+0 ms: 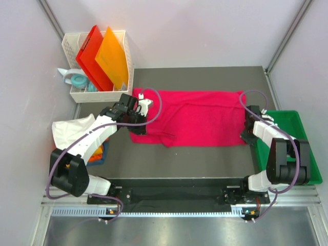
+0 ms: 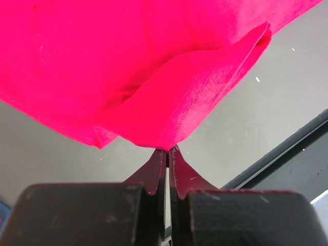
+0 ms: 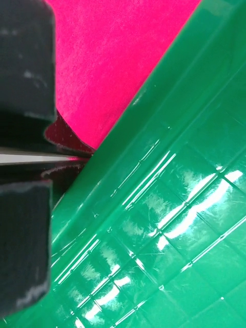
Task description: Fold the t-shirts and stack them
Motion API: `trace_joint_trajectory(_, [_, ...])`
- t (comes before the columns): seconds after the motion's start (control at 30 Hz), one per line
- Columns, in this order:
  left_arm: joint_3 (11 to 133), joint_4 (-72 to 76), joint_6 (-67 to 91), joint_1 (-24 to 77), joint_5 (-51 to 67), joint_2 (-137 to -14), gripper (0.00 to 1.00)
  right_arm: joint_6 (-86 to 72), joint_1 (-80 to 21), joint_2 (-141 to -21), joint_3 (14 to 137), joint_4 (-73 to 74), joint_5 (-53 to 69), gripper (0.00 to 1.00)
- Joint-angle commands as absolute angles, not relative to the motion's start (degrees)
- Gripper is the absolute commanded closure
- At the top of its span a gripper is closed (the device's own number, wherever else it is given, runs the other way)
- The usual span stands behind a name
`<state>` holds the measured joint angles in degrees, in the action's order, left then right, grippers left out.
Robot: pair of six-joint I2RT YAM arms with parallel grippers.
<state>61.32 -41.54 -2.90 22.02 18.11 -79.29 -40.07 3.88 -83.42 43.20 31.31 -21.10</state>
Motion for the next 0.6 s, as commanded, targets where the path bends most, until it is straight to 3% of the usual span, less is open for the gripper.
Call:
trace_joint_trajectory(0.0, [61.44, -40.34, -2.55, 21.62, 18.19, -78.84, 1.0, -39.64, 6.5, -83.94, 42.36, 30.15, -24.52, 1.0])
trace_joint_trajectory(0.27, [63.19, -44.03, -4.39, 19.87, 19.68, -74.28, 1.0, -37.36, 5.54, -70.34, 38.85, 33.04, -20.58, 1.0])
trace_joint_trajectory(0.57, [65.48, -48.34, -5.45, 19.34, 20.13, -66.27, 1.0, -37.88, -3.25, -64.25, 42.8, 41.13, -21.18, 1.0])
